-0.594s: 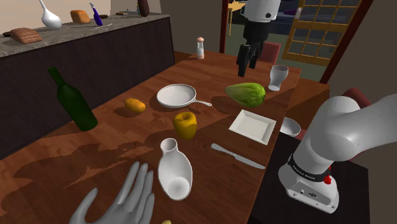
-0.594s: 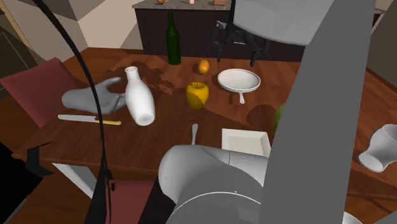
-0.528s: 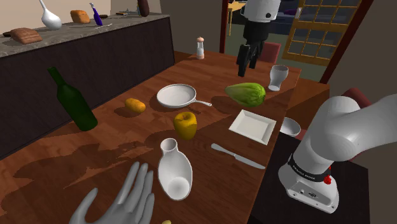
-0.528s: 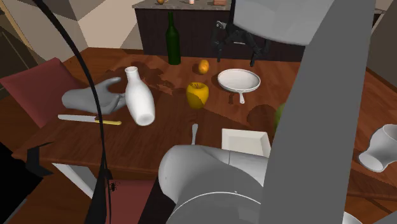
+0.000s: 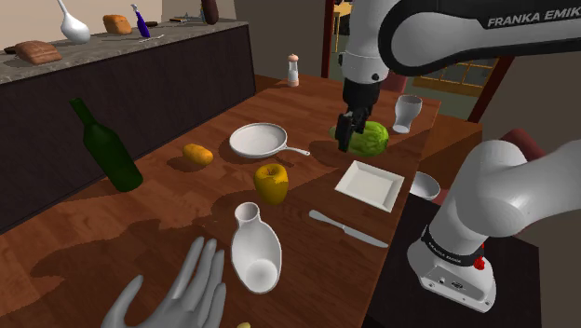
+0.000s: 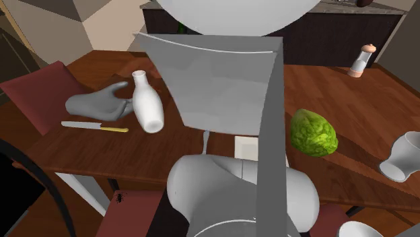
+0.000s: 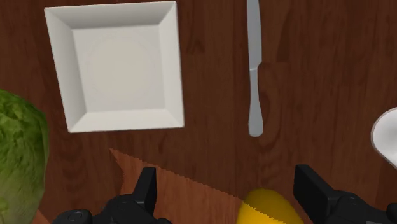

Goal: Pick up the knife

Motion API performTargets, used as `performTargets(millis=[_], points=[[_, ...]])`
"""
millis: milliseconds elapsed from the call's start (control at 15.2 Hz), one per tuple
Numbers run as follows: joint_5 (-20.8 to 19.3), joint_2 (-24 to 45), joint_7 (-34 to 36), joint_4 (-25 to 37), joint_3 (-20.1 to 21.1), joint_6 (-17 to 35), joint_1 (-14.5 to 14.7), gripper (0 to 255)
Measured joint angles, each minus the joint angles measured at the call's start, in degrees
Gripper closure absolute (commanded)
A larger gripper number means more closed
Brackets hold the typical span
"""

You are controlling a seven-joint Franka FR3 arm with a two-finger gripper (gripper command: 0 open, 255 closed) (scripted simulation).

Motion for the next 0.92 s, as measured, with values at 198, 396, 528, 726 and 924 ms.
performTargets(millis=[198, 396, 528, 726, 924], points=[[0.62, 0.23, 2.34, -4.87, 3.55, 4.77, 1.21, 0], [1.53, 0.81, 5.16, -9.11, 7.46, 9.18, 2.7, 0], [2.06, 2.69, 7.1, -11.59, 10.23, 13.13, 3.49, 0], [2.81, 5.65, 10.42, -14.59, 14.63, 18.25, 4.64, 0], [2.91, 11.3, 14.24, -16.93, 19.58, 25.4, 4.8, 0]])
